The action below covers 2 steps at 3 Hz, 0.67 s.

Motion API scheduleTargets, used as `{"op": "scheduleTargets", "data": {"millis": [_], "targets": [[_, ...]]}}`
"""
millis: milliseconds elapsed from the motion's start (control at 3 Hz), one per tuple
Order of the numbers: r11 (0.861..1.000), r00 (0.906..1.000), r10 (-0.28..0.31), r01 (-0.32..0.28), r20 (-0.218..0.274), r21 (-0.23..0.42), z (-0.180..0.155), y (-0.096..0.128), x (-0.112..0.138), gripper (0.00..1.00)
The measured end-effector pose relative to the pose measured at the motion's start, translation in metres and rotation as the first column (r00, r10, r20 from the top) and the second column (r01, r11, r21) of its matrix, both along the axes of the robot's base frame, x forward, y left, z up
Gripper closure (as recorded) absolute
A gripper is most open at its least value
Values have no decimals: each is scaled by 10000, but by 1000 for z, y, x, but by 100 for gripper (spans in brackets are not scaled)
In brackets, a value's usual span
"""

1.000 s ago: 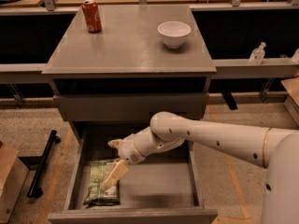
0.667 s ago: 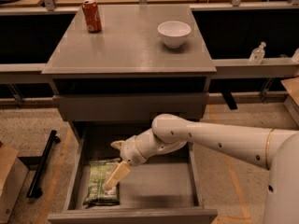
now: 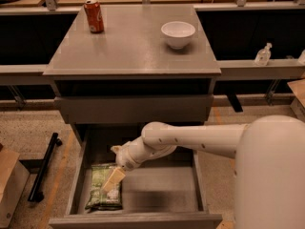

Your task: Pick green jalapeno chip bag from middle drawer and place on counter

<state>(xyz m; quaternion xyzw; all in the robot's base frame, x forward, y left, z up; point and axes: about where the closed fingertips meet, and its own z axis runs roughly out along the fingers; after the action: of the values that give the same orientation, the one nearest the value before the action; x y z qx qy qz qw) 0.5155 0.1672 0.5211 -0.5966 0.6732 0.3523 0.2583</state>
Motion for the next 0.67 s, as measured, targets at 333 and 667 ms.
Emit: {"op": "scheduleTargets", "data": {"millis": [333,667], "targets": [[9963,9999,-38,26,-128,-855,-46,17,11,0],[9842,9995,-85,28,-315,-1768,-88,34,14,0]]}}
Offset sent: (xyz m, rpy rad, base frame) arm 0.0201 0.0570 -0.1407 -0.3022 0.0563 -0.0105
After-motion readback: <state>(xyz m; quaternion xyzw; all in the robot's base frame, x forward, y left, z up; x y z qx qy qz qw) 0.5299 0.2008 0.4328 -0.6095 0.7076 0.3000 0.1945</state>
